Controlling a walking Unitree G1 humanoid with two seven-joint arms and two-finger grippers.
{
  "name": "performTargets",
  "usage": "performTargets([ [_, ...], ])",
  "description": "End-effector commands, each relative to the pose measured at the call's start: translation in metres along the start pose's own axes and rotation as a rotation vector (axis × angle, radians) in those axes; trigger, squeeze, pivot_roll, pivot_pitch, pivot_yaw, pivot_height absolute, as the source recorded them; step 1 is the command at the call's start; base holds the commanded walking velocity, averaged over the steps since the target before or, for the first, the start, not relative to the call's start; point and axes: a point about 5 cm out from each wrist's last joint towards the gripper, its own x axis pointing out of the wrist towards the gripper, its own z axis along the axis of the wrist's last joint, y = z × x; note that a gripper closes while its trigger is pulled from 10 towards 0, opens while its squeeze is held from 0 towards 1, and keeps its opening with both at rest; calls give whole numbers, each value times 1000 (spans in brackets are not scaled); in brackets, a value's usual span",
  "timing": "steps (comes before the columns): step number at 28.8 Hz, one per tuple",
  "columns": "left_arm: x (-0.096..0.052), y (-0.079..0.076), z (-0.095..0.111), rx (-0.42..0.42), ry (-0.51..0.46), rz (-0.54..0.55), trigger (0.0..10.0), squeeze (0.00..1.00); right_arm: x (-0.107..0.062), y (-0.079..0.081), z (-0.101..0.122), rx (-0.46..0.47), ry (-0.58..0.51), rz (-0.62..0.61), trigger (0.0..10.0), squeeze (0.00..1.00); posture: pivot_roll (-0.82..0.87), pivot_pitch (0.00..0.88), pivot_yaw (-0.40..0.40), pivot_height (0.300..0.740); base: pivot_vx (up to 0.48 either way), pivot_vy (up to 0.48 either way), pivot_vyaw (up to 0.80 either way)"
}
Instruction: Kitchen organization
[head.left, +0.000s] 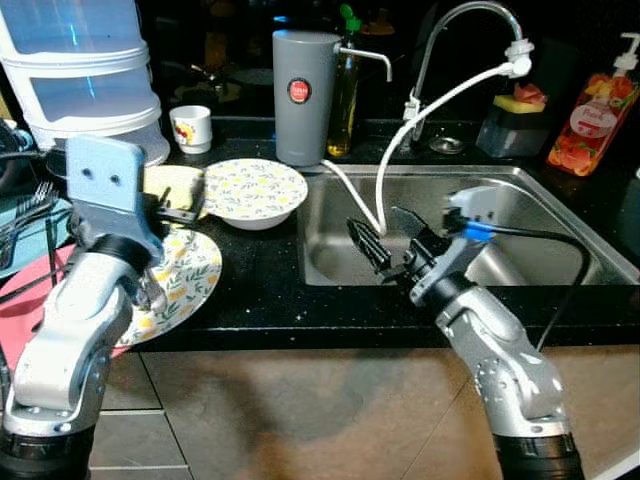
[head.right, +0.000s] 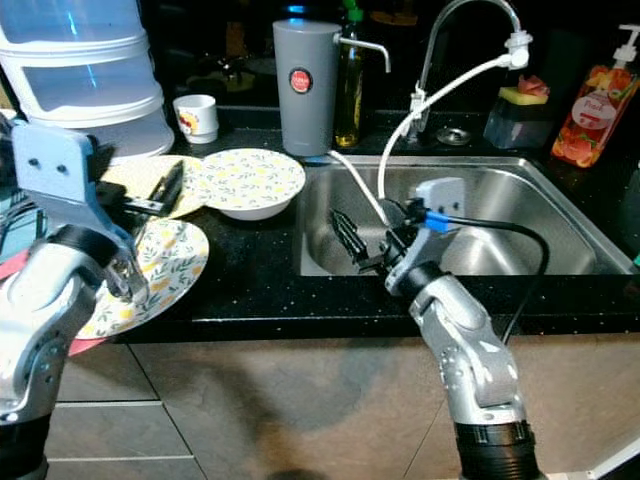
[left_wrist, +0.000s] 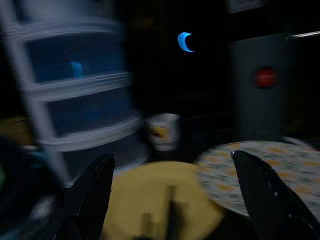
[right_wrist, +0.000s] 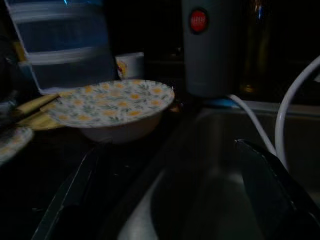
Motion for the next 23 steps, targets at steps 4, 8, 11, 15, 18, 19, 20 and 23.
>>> performTargets([
  [4, 8, 3, -7, 33, 39, 28, 10000, 0, 10, -3, -1, -38, 11, -36, 10000, 0, 33, 0, -9, 740, 0, 0, 0],
  [8, 16, -13, -14, 19, 61, 0, 10000, 749, 11, -17, 1, -43, 16, -80, 10000, 0, 14, 0, -19, 740, 0, 0, 0],
  [11, 21, -20, -13, 6, 46, 1, 10000, 1000, 12, -20, 3, -8, 24, -79, 10000, 337, 7, 9, -16, 740, 0, 0, 0],
  [15, 21, -19, -17, -30, 73, 16, 10000, 1000, 13, -19, 1, 2, 32, -105, 10000, 992, 11, 25, -12, 740, 0, 0, 0],
  [18, 12, -14, -21, -39, 102, -40, 10000, 0, 20, -8, -4, 6, 39, -100, 10000, 0, 14, 30, 1, 740, 0, 0, 0],
  [19, 12, -14, -21, -39, 102, -40, 10000, 0, 20, -8, -4, 6, 39, -100, 10000, 0, 14, 30, 1, 740, 0, 0, 0],
  [20, 8, -13, -27, -38, 126, -47, 10000, 0, 23, -5, -7, -6, 53, -97, 10000, 0, 7, 25, 7, 740, 0, 0, 0],
  [23, 4, -14, -32, -60, 154, -43, 10000, 0, 27, 0, -9, -17, 67, -81, 10000, 0, 23, 36, 5, 740, 0, 0, 0],
])
